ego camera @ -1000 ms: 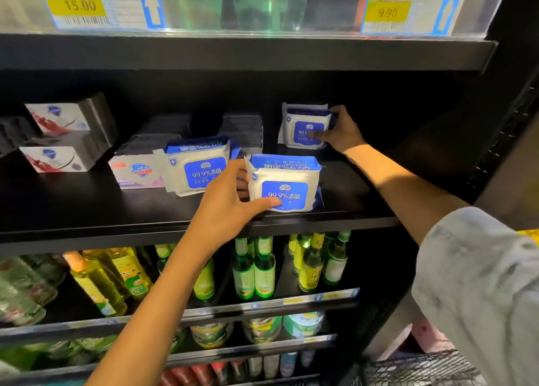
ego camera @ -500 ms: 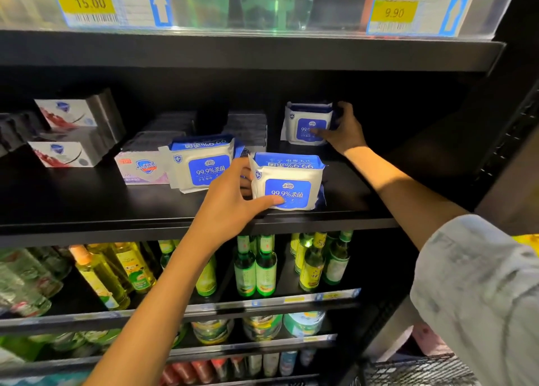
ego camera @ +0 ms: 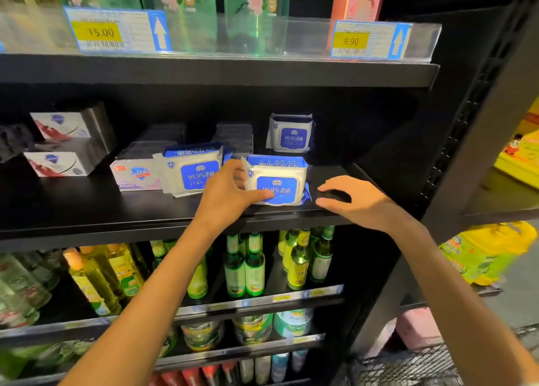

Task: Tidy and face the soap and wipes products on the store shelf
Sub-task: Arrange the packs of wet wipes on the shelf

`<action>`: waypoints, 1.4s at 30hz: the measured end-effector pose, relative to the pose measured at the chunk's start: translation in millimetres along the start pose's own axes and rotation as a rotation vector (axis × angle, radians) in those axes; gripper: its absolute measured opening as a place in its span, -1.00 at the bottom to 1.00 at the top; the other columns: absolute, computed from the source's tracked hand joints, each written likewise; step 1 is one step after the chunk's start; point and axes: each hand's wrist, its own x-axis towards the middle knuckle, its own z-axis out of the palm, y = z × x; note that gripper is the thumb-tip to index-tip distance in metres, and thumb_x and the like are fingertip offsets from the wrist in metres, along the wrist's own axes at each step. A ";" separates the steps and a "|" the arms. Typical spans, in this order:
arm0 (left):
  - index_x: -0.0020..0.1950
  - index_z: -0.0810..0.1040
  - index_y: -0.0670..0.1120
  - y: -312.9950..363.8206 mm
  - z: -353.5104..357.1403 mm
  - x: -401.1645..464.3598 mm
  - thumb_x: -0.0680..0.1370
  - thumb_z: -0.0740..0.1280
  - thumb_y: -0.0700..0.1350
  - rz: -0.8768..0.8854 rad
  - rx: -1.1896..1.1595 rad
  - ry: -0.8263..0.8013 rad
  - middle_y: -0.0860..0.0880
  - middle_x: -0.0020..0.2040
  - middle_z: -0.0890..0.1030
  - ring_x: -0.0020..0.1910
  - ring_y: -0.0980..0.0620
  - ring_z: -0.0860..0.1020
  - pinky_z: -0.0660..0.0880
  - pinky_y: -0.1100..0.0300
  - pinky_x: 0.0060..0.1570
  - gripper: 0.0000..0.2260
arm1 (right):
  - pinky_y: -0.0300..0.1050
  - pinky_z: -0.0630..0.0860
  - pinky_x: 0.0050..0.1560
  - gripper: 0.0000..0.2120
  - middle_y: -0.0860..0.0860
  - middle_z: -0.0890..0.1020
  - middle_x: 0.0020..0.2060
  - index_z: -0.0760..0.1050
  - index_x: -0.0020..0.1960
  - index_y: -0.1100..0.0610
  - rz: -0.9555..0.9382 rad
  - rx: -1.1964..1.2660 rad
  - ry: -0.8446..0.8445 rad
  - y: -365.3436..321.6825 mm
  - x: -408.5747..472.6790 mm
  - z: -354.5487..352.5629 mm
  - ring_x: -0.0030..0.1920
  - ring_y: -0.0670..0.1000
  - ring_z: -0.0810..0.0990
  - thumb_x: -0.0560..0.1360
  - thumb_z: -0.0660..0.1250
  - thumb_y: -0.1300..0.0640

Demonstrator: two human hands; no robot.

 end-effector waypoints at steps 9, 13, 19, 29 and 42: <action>0.22 0.41 -0.01 12.5 43.1 34.3 0.41 0.66 -0.05 -0.011 -0.042 0.001 0.06 0.12 0.55 0.10 0.09 0.58 0.48 0.35 -0.18 -0.46 | -0.14 0.21 0.56 -0.25 -0.24 0.30 0.58 0.33 0.55 -0.27 0.000 -0.012 -0.002 9.9 -26.4 8.2 0.60 -0.14 0.22 0.44 0.52 -0.28; 0.23 0.45 -0.10 13.3 64.5 59.5 0.42 0.65 -0.10 -0.024 -0.041 0.019 0.05 0.07 0.57 0.04 0.10 0.59 0.49 0.36 -0.21 -0.48 | -0.15 0.20 0.59 -0.28 -0.21 0.37 0.56 0.38 0.54 -0.20 -0.052 -0.043 0.067 14.2 -25.4 13.8 0.59 -0.17 0.23 0.45 0.54 -0.23; 0.17 0.63 -0.25 2.0 97.5 110.5 0.40 0.67 -0.08 -0.142 -0.049 0.075 -0.13 0.14 0.70 0.12 -0.07 0.68 0.64 0.07 0.06 -0.54 | 0.02 0.21 0.62 -0.28 -0.27 0.36 0.56 0.41 0.54 -0.20 -0.096 -0.073 0.054 21.9 -21.6 17.0 0.61 -0.21 0.17 0.43 0.46 -0.35; 0.43 0.49 -0.23 0.3 108.3 160.9 0.47 0.61 -0.08 -0.123 0.027 0.134 -0.19 0.39 0.59 0.35 -0.17 0.59 0.53 0.05 0.26 -0.40 | 0.01 0.19 0.62 -0.30 -0.40 0.30 0.53 0.39 0.52 -0.27 -0.082 -0.097 0.028 16.2 -21.6 11.0 0.60 -0.31 0.09 0.42 0.38 -0.43; 0.48 0.43 -0.21 8.2 110.9 155.4 0.53 0.55 -0.07 -0.122 0.080 0.115 -0.19 0.42 0.56 0.37 -0.18 0.56 0.51 0.05 0.27 -0.42 | 0.04 0.19 0.62 -0.30 -0.41 0.32 0.51 0.41 0.51 -0.28 -0.094 -0.078 0.040 20.2 -19.1 12.1 0.59 -0.31 0.10 0.42 0.42 -0.42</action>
